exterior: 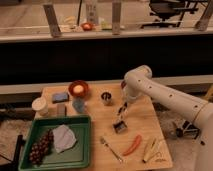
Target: Wipe table surface with brush
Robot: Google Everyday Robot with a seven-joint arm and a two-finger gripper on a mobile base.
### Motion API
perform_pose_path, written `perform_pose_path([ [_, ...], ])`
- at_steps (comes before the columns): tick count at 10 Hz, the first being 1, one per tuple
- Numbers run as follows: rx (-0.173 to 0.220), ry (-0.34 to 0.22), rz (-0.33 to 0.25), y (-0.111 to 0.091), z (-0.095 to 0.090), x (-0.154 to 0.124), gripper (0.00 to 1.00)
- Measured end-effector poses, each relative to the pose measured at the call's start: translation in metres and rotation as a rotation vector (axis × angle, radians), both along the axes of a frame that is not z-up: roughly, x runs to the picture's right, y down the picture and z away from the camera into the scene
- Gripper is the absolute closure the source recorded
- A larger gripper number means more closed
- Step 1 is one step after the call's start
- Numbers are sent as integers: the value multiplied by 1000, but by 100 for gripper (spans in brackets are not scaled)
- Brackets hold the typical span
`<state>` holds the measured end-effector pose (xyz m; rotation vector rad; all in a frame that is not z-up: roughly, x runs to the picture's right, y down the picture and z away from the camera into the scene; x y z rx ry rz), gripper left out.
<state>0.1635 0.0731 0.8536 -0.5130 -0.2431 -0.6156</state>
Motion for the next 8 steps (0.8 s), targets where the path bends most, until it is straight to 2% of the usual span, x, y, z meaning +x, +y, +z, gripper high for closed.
perform_pose_path([
  [2, 28, 56, 39, -17, 13, 20, 100],
  [4, 57, 77, 77, -39, 29, 22, 100],
  [6, 75, 55, 95, -47, 30, 5, 100],
  [8, 75, -20, 88, -46, 23, -26, 100],
])
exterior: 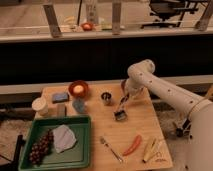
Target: Wipe table surface with brush
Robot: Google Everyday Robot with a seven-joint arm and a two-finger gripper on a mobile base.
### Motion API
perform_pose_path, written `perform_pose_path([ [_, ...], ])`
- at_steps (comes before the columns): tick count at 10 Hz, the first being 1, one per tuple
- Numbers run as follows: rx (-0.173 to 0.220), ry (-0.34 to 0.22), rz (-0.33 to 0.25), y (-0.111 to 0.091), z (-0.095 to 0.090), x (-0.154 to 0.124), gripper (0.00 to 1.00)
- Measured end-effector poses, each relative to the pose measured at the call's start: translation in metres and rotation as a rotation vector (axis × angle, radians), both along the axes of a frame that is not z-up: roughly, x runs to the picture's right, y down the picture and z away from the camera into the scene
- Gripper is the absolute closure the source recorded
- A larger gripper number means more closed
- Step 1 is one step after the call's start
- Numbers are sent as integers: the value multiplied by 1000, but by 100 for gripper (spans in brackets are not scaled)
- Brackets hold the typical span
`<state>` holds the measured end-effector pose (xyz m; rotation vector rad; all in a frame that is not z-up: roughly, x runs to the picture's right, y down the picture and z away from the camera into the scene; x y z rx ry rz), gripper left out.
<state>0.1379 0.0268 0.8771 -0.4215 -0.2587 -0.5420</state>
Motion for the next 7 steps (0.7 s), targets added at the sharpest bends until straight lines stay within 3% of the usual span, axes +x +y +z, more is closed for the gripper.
perform_pose_path([
  [4, -21, -137, -79, 27, -30, -33, 100],
  [7, -70, -129, -133, 55, -43, -19, 100],
])
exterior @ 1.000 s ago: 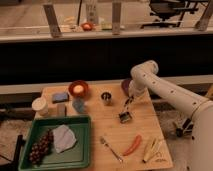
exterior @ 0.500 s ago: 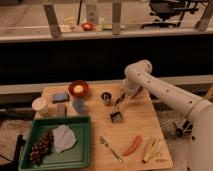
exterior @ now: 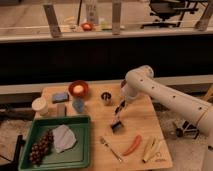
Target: Wipe table surface with brush
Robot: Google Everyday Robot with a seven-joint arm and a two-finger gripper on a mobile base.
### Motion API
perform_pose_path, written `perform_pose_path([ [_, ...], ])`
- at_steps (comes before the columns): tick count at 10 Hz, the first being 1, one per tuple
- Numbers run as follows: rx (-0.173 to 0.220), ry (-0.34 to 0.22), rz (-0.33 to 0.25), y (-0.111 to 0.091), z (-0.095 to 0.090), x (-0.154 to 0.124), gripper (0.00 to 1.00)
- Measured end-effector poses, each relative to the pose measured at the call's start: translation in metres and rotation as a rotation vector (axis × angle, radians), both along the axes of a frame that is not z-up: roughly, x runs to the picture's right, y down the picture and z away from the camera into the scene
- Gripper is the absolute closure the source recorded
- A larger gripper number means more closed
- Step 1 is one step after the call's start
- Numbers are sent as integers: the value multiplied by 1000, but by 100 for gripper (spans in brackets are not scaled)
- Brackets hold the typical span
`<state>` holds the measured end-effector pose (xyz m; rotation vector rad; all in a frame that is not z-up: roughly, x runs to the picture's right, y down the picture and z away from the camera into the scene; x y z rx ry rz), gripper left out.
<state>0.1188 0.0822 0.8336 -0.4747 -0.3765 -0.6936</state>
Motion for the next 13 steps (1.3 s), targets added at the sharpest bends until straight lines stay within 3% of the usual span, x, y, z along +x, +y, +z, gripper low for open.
perform_pose_path([
  [3, -23, 118, 2, 6, 13, 45, 100],
  [5, -7, 181, 32, -12, 31, 59, 100],
  [7, 20, 199, 61, -31, 45, 57, 100],
  [10, 66, 143, 114, -49, 48, 27, 100],
  [13, 30, -11, 107, -37, 35, -19, 100],
])
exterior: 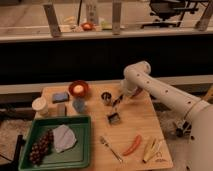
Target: Wipe table surface with brush
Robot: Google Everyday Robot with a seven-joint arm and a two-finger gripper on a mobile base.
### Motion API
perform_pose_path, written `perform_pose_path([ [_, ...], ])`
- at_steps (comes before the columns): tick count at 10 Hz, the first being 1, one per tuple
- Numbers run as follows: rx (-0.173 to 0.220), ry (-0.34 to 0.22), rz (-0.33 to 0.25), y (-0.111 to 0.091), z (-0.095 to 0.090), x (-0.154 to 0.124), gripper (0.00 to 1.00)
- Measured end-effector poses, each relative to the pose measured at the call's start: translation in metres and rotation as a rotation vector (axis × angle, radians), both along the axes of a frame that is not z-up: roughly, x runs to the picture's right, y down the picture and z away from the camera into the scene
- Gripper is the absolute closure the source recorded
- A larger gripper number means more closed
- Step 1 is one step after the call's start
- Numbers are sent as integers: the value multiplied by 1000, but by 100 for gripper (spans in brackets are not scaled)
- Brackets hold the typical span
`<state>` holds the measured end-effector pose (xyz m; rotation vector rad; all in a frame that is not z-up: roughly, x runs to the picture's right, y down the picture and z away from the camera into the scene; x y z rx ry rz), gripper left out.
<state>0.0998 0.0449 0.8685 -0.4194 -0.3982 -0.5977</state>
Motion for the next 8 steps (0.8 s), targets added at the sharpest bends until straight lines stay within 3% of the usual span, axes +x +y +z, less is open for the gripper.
perform_pose_path([
  [3, -76, -91, -46, 38, -12, -6, 100],
  [8, -152, -37, -52, 60, -4, 28, 100],
])
